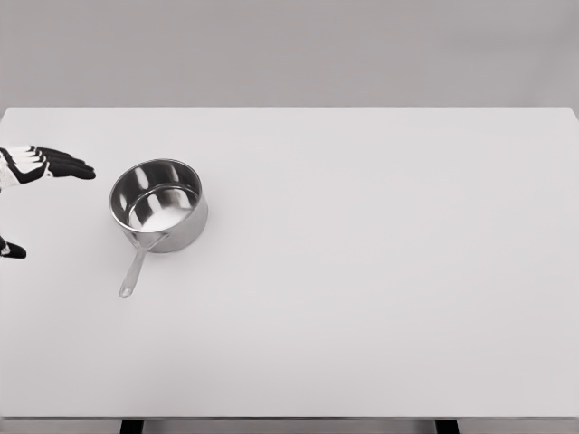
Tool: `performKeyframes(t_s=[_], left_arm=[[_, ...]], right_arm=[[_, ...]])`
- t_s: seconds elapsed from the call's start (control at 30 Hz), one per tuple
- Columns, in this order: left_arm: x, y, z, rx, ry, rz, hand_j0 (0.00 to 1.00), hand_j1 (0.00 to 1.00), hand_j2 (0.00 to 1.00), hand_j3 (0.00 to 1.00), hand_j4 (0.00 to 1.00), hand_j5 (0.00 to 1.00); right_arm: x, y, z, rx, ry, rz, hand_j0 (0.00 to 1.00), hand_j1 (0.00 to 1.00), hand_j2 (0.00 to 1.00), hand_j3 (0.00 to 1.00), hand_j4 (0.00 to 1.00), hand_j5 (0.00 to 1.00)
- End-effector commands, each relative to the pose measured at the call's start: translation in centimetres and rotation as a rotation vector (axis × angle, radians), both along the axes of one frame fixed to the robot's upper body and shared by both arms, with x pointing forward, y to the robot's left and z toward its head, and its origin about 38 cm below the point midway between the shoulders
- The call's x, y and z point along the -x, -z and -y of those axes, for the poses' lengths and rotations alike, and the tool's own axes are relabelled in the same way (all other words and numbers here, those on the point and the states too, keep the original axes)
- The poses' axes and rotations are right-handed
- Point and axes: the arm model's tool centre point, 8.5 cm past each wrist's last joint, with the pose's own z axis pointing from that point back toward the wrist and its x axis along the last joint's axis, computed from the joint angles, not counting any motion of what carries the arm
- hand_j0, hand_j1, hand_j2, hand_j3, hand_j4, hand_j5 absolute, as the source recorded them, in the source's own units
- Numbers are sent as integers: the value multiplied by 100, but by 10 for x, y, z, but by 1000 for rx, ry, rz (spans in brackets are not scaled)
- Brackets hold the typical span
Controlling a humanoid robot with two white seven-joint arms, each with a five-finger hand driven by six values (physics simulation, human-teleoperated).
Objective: Rotate pot handle
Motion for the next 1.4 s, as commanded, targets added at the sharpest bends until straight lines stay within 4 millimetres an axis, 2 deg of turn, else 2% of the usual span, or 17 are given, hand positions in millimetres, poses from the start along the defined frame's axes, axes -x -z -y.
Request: performKeyframes(t_s=[0.0, 0.03, 0.1, 0.27, 0.33, 0.43, 0.53, 0.67, 0.77, 0.87, 1.03, 1.17, 1.23, 1.37], left_arm=[[1, 27, -8, 90, -44, -115, 100, 100, 100, 100, 100, 100], [2, 30, -8, 100, -48, -129, 100, 100, 100, 100, 100, 100], [8, 58, -8, 181, -71, -244, 100, 100, 100, 100, 100, 100], [5, 67, -18, 230, -118, -269, 100, 100, 100, 100, 100, 100], [2, 80, -21, 279, -144, -265, 100, 100, 100, 100, 100, 100], [-18, 61, -34, 310, -186, -175, 100, 100, 100, 100, 100, 100], [-28, 43, -35, 322, -185, -121, 100, 100, 100, 100, 100, 100], [-39, 55, -17, 368, -175, -106, 100, 100, 100, 100, 100, 100], [-52, 52, -10, 391, -169, -78, 100, 100, 100, 100, 100, 100], [-76, 53, 13, 383, -113, -89, 100, 100, 100, 100, 100, 100], [-78, 39, 47, 405, -12, -117, 100, 100, 100, 100, 100, 100], [-77, 29, 86, 406, 107, -178, 100, 100, 100, 100, 100, 100], [-76, 24, 98, 403, 144, -191, 100, 100, 100, 100, 100, 100], [-82, 25, 105, 385, 121, -232, 100, 100, 100, 100, 100, 100]], right_arm=[[0, 0, 0, 1, -1, 0, 100, 100, 100, 100, 100, 100], [0, 0, 0, 0, 0, 1, 100, 100, 100, 100, 100, 100], [0, 0, 0, 1, -1, 0, 100, 100, 100, 100, 100, 100], [0, 0, 0, 1, -1, 0, 100, 100, 100, 100, 100, 100], [0, 0, 0, -1, -1, 0, 100, 100, 100, 100, 100, 100], [0, 0, 0, 1, -1, 0, 100, 100, 100, 100, 100, 100], [0, 0, 0, -1, -1, 0, 100, 100, 100, 100, 100, 100], [0, 0, 0, -1, 0, 1, 100, 100, 100, 100, 100, 100], [1, 0, 0, 0, 1, -2, 100, 100, 100, 100, 100, 100], [0, 0, 0, 1, -1, 0, 100, 100, 100, 100, 100, 100], [0, 0, 0, -1, 1, -1, 100, 100, 100, 100, 100, 100], [0, 0, 0, 1, -1, 0, 100, 100, 100, 100, 100, 100], [0, 0, 0, 1, -1, 0, 100, 100, 100, 100, 100, 100], [0, 0, 0, 1, 0, 0, 100, 100, 100, 100, 100, 100]])
